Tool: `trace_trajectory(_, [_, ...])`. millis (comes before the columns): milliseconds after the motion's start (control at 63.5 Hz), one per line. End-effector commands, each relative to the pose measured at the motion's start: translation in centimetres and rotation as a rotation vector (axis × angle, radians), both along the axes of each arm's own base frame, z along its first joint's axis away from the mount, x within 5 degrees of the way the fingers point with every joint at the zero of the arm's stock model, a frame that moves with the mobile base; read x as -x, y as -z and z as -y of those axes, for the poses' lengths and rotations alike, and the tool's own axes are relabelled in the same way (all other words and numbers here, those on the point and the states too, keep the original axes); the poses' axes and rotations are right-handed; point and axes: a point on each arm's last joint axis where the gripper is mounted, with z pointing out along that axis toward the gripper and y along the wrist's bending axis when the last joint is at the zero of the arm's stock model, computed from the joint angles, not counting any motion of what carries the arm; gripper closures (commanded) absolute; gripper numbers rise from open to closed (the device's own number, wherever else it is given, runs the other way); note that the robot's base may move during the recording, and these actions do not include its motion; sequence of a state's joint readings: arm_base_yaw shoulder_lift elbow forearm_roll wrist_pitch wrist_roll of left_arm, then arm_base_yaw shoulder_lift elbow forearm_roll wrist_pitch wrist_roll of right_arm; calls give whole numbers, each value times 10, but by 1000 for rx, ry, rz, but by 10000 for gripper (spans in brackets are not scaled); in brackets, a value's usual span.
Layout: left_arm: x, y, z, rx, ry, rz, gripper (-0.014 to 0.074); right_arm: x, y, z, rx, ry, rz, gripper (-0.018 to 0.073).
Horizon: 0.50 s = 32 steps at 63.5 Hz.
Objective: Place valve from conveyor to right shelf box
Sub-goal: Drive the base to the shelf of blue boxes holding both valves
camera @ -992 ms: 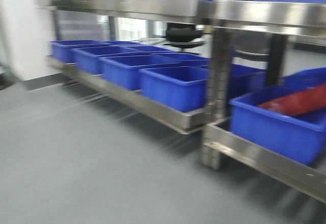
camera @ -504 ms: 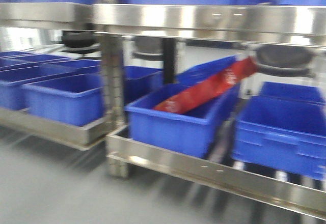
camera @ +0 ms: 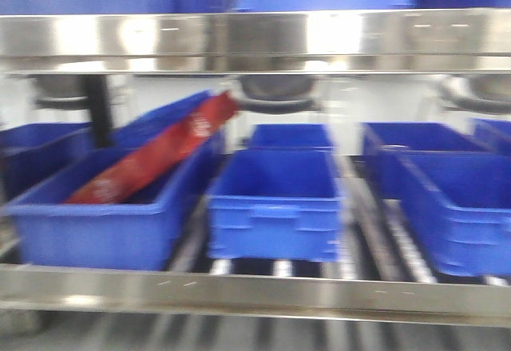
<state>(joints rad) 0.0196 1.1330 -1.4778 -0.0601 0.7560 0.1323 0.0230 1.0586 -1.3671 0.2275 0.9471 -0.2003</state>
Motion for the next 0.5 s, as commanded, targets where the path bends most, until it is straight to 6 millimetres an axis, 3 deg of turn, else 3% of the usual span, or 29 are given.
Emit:
trace_trajectory(0, [4,-10,1,12,3,75,707,2,-13,1,-7,16,91,713])
trace_trajectory(488, [4,-10,1,12,3,75,707,2,-13,1,-7,16,91,713])
